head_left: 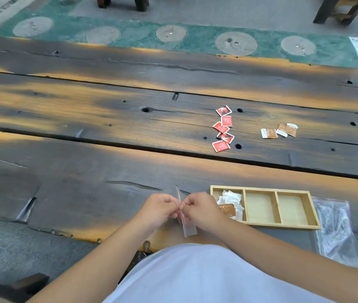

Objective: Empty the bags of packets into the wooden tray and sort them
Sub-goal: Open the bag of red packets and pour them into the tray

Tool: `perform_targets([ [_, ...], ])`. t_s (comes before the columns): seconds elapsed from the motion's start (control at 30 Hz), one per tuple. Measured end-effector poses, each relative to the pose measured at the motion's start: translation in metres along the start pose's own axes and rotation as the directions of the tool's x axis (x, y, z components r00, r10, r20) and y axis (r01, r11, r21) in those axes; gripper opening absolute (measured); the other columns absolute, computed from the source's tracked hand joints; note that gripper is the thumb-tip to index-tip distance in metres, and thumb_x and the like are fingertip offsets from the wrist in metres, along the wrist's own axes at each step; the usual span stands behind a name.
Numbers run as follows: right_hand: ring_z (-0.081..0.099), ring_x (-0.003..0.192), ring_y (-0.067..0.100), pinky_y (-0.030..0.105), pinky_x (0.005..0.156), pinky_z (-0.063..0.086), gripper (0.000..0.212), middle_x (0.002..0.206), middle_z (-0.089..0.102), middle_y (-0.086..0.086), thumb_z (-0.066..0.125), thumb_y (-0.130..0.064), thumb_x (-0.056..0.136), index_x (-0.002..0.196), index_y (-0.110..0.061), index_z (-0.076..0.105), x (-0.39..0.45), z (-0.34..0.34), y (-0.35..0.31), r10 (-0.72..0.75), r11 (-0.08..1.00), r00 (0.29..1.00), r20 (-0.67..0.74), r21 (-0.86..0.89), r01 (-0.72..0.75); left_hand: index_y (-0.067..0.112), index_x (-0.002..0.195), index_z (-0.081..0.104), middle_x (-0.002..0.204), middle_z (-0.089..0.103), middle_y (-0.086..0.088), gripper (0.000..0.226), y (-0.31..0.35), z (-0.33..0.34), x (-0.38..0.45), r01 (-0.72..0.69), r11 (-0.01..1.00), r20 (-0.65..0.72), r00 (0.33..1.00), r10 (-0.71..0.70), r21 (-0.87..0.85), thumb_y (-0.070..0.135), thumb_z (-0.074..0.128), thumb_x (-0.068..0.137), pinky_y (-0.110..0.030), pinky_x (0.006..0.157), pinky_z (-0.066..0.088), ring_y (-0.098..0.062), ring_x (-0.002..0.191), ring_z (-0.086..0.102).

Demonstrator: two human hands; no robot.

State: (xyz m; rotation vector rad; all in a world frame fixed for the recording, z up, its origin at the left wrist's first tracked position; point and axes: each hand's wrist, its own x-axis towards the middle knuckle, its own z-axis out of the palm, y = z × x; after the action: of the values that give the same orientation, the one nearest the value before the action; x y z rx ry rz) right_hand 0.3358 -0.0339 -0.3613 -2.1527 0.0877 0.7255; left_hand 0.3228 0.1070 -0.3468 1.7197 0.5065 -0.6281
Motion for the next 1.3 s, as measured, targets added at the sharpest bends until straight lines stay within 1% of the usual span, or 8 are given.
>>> perform_targets([
  [0.2,0.067,0.066,0.02,0.038,0.074,0.057,0.018,0.07,0.074,0.01,0.065,-0.015,0.086,0.068,-0.018,0.066,0.004,-0.006,0.004,-0.01,0.988,0.998,0.07,0.154,-0.001,0.012,0.07,0.061,0.068,0.066,-0.006,0.021,-0.003,0.001,0.005,0.018,0.999,-0.018,1.0,-0.018,-0.037,0.018,0.064,0.09,-0.019,0.045,0.033,-0.012,0.059,0.054],
  [0.37,0.053,0.052,0.012,0.019,0.047,0.042,0.017,0.062,0.063,0.006,0.065,-0.001,0.081,0.07,-0.013,0.065,0.003,-0.009,0.004,0.087,0.95,0.988,0.129,0.288,-0.122,0.011,0.071,0.063,0.061,0.064,-0.002,0.022,0.0,0.002,0.002,-0.001,1.0,-0.001,1.0,0.001,0.007,0.002,0.055,0.09,-0.01,0.041,0.037,-0.008,0.053,0.055],
  [0.5,0.05,0.044,0.005,0.016,0.043,0.04,0.017,0.063,0.06,0.007,0.062,-0.002,0.089,0.075,-0.01,0.063,0.002,-0.011,0.005,0.118,0.886,0.97,0.213,0.419,-0.2,0.009,0.072,0.063,0.065,0.066,-0.007,0.02,0.002,0.001,0.003,-0.021,0.999,-0.013,1.0,0.022,0.047,0.0,0.055,0.087,-0.009,0.042,0.037,-0.008,0.053,0.054],
  [0.6,0.052,0.055,0.013,0.021,0.05,0.042,0.02,0.069,0.06,0.01,0.057,0.004,0.087,0.075,-0.012,0.06,0.0,-0.008,0.006,0.102,0.887,0.97,0.219,0.422,-0.189,0.01,0.068,0.065,0.074,0.071,-0.018,0.018,0.001,-0.001,0.005,-0.043,0.99,-0.019,0.999,0.046,0.138,-0.002,0.057,0.08,-0.013,0.052,0.042,-0.012,0.058,0.056],
  [0.7,0.052,0.056,0.015,0.024,0.052,0.04,0.024,0.063,0.059,0.005,0.053,0.01,0.082,0.075,-0.013,0.058,0.0,-0.007,0.005,0.096,0.895,0.979,0.181,0.414,-0.165,0.01,0.065,0.065,0.07,0.068,-0.014,0.019,0.0,-0.002,0.006,-0.091,0.972,0.011,0.996,0.091,0.217,-0.004,0.057,0.075,-0.023,0.066,0.045,-0.016,0.064,0.056],
  [1.0,0.063,0.066,0.019,0.033,0.067,0.052,0.015,0.071,0.069,0.006,0.064,-0.004,0.078,0.074,-0.019,0.065,-0.002,-0.004,0.0,0.043,0.969,0.992,0.117,0.238,-0.07,0.014,0.061,0.054,0.058,0.06,-0.001,0.025,0.0,-0.003,0.006,-0.122,0.962,0.046,0.992,0.114,0.245,0.0,0.05,0.082,-0.019,0.058,0.043,-0.012,0.059,0.052],
  [1.13,0.063,0.06,0.018,0.029,0.065,0.054,0.015,0.067,0.069,0.012,0.064,-0.007,0.084,0.071,-0.012,0.067,-0.002,-0.006,0.0,0.032,0.963,0.988,0.15,0.26,-0.07,0.011,0.07,0.057,0.058,0.057,0.003,0.023,-0.002,-0.007,0.004,-0.174,0.958,0.117,0.982,0.151,0.23,-0.002,0.053,0.089,-0.008,0.049,0.038,0.0,0.05,0.051],
  [1.3,0.05,0.046,0.009,0.017,0.05,0.041,0.019,0.052,0.056,0.001,0.059,-0.003,0.084,0.066,-0.01,0.064,-0.007,-0.003,0.0,0.006,0.945,0.986,0.168,0.32,-0.061,0.012,0.065,0.058,0.058,0.066,0.005,0.024,0.0,-0.02,0.009,-0.215,0.922,0.2,0.967,0.156,0.321,-0.003,0.055,0.083,-0.022,0.065,0.047,-0.003,0.057,0.056],
])
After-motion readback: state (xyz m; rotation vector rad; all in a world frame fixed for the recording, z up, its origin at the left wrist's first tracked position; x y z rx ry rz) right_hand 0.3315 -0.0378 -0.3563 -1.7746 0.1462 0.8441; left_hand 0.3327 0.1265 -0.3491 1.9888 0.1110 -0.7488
